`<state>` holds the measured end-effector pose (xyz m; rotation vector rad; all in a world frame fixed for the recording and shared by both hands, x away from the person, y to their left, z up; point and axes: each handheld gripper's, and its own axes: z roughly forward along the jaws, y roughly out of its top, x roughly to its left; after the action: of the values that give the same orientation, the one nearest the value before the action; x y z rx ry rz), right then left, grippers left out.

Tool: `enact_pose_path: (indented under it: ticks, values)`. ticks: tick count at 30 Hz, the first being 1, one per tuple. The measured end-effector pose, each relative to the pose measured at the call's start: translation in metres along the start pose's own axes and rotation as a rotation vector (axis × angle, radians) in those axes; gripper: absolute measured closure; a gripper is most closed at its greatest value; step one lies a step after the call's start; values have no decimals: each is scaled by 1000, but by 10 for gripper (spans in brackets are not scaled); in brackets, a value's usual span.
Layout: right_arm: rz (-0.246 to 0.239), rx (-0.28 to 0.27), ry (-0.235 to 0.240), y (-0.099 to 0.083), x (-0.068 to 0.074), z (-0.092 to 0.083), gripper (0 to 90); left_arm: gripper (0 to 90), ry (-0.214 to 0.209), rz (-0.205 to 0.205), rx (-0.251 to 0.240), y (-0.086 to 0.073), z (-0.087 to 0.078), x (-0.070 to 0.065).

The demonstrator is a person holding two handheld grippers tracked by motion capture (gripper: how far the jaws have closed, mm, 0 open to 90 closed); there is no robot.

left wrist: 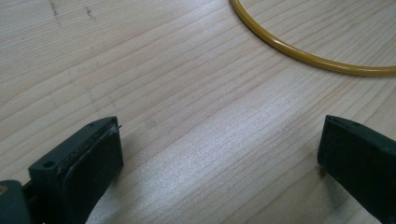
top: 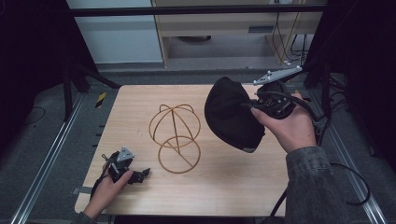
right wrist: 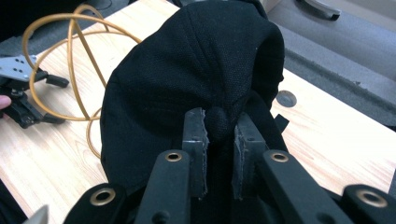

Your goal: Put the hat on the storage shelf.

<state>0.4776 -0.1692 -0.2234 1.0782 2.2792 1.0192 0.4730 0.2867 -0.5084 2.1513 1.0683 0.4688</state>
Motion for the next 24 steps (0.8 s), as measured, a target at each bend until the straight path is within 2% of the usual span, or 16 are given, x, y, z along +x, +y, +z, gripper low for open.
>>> enact_pose_path:
  ticks: [11,19,24]
  values:
    - [-23,-43,16,21,11,-7,785,0,-1,0,0,0,0,0]
    - [-55,-61,31,41,23,-6,785,0,-1,1,0,0,0,0]
    - [-78,-77,56,57,36,-4,785,0,-1,-1,-2,0,0,0]
